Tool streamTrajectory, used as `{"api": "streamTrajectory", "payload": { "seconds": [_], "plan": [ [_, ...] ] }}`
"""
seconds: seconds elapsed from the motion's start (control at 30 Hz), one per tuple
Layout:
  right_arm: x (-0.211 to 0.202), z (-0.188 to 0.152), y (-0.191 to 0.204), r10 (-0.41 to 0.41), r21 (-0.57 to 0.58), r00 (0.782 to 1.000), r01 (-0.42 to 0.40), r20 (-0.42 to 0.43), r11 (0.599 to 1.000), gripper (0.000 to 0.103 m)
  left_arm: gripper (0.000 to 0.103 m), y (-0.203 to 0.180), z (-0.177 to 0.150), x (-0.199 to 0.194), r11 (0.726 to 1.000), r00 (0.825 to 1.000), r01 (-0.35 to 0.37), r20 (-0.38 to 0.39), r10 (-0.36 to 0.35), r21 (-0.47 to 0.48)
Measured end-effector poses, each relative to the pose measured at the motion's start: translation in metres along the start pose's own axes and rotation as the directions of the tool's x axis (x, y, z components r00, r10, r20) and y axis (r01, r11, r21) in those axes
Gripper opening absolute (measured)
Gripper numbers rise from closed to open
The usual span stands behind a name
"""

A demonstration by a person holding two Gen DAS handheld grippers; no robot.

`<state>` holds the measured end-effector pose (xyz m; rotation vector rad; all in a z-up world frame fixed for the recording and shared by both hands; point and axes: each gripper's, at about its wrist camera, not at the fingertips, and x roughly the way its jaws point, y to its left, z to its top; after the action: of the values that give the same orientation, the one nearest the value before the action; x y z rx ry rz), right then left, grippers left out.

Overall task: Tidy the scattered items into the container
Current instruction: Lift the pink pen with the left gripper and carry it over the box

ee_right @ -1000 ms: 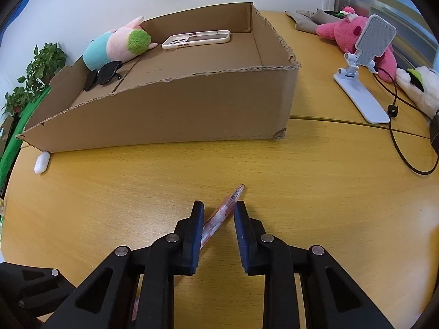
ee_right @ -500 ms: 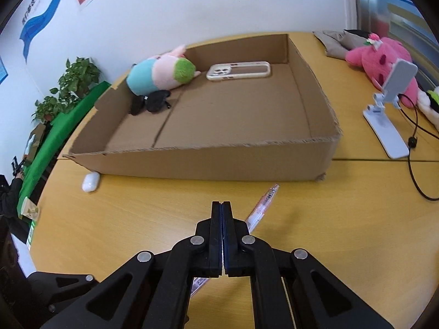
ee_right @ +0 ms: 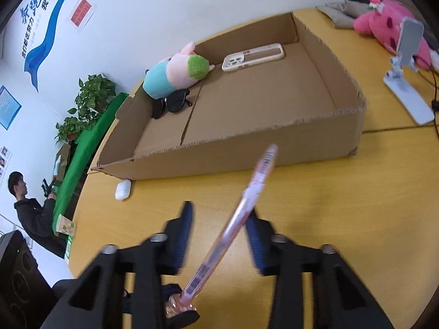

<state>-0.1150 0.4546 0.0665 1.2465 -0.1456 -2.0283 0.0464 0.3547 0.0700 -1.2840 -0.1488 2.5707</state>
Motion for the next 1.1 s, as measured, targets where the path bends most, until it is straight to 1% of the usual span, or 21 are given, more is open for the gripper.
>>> {"api": "streamTrajectory", "payload": {
  "seconds": [0.03,0.07,0.17,0.27,0.37,0.43,0.53,0.67,0.8,0.9,1.0,1.1],
  "plan": [
    [-0.003,0.002,0.002,-0.005,-0.008,1.0,0.005,0.014,1.0,0.021,0.02,0.0,0.0,-0.002,1.0,1.0,0.002,0.005,-0.002,-0.003],
    [-0.006,0.005,0.004,-0.003,-0.015,1.0,0.003,0.026,1.0,0.018,0.02,0.001,0.001,-0.003,1.0,1.0,0.006,0.012,-0.006,-0.009],
    [-0.013,0.016,0.016,-0.006,-0.059,0.999,0.009,0.052,0.998,0.016,0.02,0.004,0.007,-0.007,0.999,1.0,0.014,0.028,-0.013,-0.029],
    [-0.016,0.03,0.037,0.0,-0.124,0.998,0.008,0.069,0.992,0.014,0.02,0.009,0.017,-0.011,0.999,0.999,0.011,0.046,-0.009,-0.048],
    [-0.018,0.05,0.063,0.012,-0.205,0.996,0.006,0.086,0.979,0.013,0.02,0.022,0.034,-0.018,0.996,0.998,0.019,0.064,-0.013,-0.086],
    [-0.018,0.067,0.078,0.027,-0.245,0.995,-0.003,0.093,0.969,0.012,0.02,0.033,0.049,-0.024,0.994,0.996,0.013,0.087,-0.004,-0.104],
    [-0.013,0.098,0.097,0.049,-0.281,0.994,-0.021,0.094,0.959,0.012,0.02,0.048,0.076,-0.031,0.994,0.993,-0.026,0.11,0.038,-0.107],
    [0.002,0.143,0.115,0.07,-0.305,0.996,-0.048,0.063,0.951,0.012,0.02,0.072,0.115,-0.032,0.989,0.991,-0.044,0.12,0.061,-0.138],
    [0.024,0.183,0.128,0.065,-0.326,0.998,-0.056,0.017,0.944,0.012,0.02,0.1,0.149,-0.021,0.982,0.994,-0.028,0.097,0.047,-0.189],
    [0.045,0.201,0.129,0.054,-0.323,0.998,-0.058,-0.02,0.945,0.012,0.02,0.116,0.165,-0.008,0.976,0.997,-0.031,0.065,0.046,-0.214],
    [0.072,0.216,0.123,0.033,-0.311,0.997,-0.052,-0.068,0.949,0.012,0.02,0.129,0.177,0.013,0.973,0.999,-0.044,0.015,0.048,-0.226],
    [0.102,0.226,0.111,0.003,-0.289,0.994,-0.035,-0.113,0.957,0.012,0.02,0.144,0.184,0.039,0.968,0.998,-0.04,-0.055,0.028,-0.246]
  ]
}}
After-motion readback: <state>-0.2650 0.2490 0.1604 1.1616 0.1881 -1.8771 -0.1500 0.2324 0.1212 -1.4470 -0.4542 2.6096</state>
